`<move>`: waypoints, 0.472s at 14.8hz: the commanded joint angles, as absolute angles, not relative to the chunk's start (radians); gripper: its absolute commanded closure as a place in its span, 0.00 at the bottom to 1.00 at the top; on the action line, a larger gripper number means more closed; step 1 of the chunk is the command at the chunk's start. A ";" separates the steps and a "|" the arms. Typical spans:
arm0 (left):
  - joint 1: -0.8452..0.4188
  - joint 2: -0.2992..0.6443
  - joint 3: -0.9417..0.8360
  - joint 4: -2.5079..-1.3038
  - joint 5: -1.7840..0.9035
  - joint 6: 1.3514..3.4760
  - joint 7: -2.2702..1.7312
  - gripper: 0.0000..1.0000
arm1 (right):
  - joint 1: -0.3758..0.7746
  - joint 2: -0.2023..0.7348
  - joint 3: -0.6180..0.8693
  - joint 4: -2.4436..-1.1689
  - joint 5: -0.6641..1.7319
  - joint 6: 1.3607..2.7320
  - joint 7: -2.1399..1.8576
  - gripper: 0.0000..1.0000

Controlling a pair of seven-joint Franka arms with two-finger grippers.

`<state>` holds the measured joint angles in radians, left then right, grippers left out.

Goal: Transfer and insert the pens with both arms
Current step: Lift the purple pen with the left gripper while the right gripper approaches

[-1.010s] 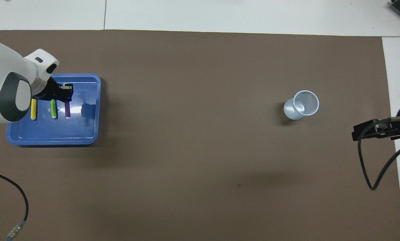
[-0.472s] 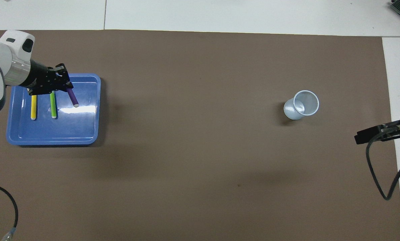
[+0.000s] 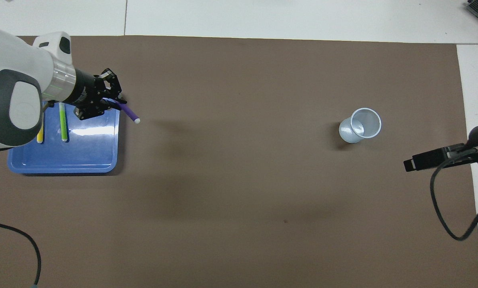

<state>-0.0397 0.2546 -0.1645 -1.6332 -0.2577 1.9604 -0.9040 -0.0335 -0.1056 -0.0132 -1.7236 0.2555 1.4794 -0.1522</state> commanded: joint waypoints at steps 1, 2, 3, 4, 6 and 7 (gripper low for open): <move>-0.107 0.238 -0.155 -1.637 -0.271 1.971 -1.046 1.00 | -0.040 -0.123 -0.009 -1.782 0.359 1.524 -0.091 0.00; -0.133 0.235 -0.153 -1.637 -0.272 1.973 -1.095 1.00 | -0.038 -0.123 -0.008 -1.805 0.394 1.552 -0.080 0.00; -0.155 0.235 -0.155 -1.637 -0.273 1.979 -1.147 1.00 | -0.038 -0.123 -0.006 -1.834 0.441 1.581 -0.080 0.00; -0.167 0.235 -0.156 -1.637 -0.285 1.996 -1.217 1.00 | -0.037 -0.123 -0.003 -1.856 0.480 1.613 -0.080 0.00; -0.186 0.235 -0.156 -1.637 -0.331 2.014 -1.299 1.00 | -0.031 -0.118 0.003 -1.881 0.530 1.649 -0.083 0.00; -0.204 0.235 -0.156 -1.638 -0.348 2.017 -1.305 1.00 | -0.017 -0.118 0.003 -1.902 0.549 1.660 -0.084 0.00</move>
<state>-0.1758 0.2457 -0.1690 -1.6322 -0.3074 2.0019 -1.2575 -0.0288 -0.1016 -0.0019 -1.8457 0.4970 1.6195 -0.0923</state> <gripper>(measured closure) 0.833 0.000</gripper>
